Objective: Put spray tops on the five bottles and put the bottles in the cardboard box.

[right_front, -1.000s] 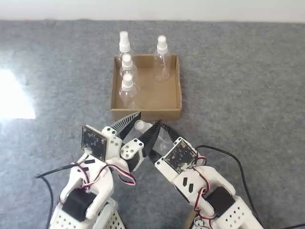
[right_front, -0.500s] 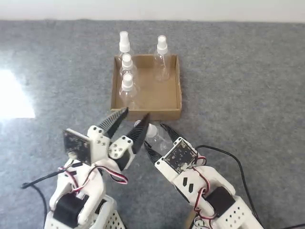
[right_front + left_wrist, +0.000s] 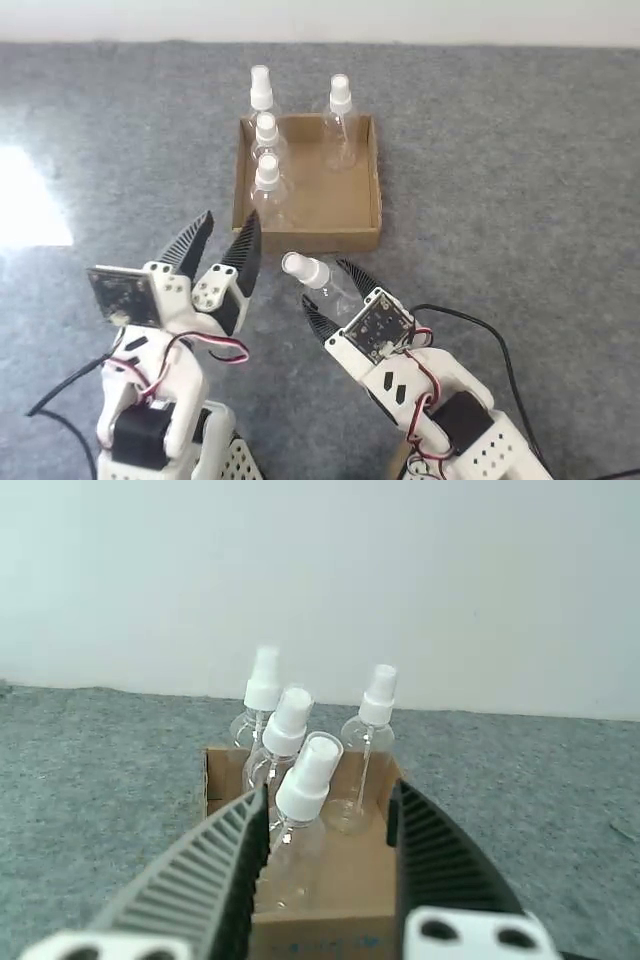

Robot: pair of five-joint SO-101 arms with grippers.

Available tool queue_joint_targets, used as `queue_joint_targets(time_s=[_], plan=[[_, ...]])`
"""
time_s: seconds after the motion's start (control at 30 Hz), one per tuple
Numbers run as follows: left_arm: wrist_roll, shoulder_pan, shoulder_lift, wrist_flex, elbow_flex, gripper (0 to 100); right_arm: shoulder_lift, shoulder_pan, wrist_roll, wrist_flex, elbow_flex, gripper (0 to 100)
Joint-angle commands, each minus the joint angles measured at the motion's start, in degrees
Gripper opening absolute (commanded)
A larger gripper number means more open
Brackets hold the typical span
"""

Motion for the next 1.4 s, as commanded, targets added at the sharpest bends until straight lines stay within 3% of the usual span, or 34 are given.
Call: queue_joint_targets(time_s=[0.0,0.13,0.63,1.37], plan=[[-1.1,0.8,-0.8,-3.8,1.8,18,-1.0,0.6,-0.4,-1.6,-4.5,9.0],[-1.0,1.1,-0.8,-4.4,2.9,18,-1.0,0.6,-0.4,-1.5,-5.5,9.1],[-6.6,16.3,-0.8,-2.6,5.2,13,-1.0,4.3,-0.5,-1.5,-5.5,8.7],[-7.7,21.5,-0.7,-3.0,6.5,13,-1.0,4.3,-0.5,-1.4,-4.0,8.7]])
